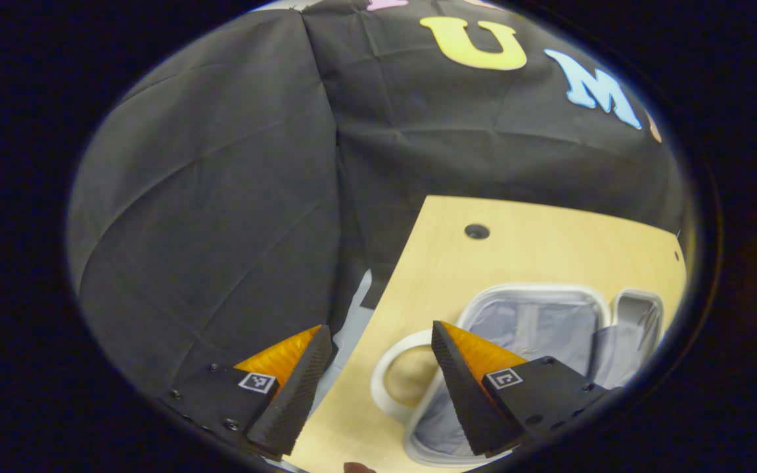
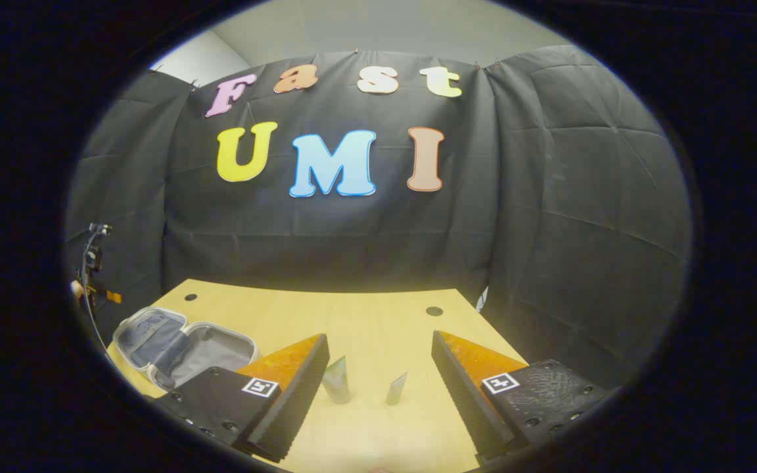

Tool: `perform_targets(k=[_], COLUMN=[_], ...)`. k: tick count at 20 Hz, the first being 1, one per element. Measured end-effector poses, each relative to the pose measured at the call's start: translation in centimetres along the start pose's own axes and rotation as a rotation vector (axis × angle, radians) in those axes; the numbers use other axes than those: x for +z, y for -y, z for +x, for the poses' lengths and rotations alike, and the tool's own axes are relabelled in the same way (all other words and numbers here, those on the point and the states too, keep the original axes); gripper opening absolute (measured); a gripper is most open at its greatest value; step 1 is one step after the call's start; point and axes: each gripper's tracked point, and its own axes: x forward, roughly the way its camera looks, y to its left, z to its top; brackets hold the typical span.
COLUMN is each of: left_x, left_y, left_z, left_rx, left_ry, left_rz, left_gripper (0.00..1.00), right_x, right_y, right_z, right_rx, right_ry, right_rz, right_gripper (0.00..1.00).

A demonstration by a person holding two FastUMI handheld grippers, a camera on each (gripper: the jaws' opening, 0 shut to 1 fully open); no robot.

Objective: First open the suitcase, pack the skin care products into it, and then close the suitcase.

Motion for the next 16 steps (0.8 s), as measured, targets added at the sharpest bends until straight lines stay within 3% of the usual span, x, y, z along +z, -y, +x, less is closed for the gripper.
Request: perform_targets(k=[4, 7, 11, 13, 16], left_x=[3.1, 2.2, 2.2, 2.0, 0.3], left_y=[10.1, 20.9, 35.4, 42.0, 49.9], left_z=[-6.2, -9.7, -14.3, -16.6, -19.6], left_rx=[-0.115, -0.223, -0.425, -0.515, -0.660], left_ry=[0.138, 0.181, 0.279, 0.340, 0.366], left_rz=[0.012, 0.033, 0.051, 0.109, 0.136], left_gripper=[0.99, 0.97, 0.99, 0.99, 0.99], right_x=[-0.3, -0.2, -0.1, -0.5, -1.2], right_y=[0.9, 2.4, 4.6, 5.1, 5.5], right_z=[0.1, 0.0, 0.3, 0.5, 0.8], right_rx=[0.043, 0.060, 0.042, 0.037, 0.034], right_ry=[0.003, 0.007, 0.014, 0.001, -0.024], right_rz=[0.031, 0.033, 0.013, 0.028, 0.050], right_gripper=[0.96, 0.96, 0.96, 0.96, 0.96])
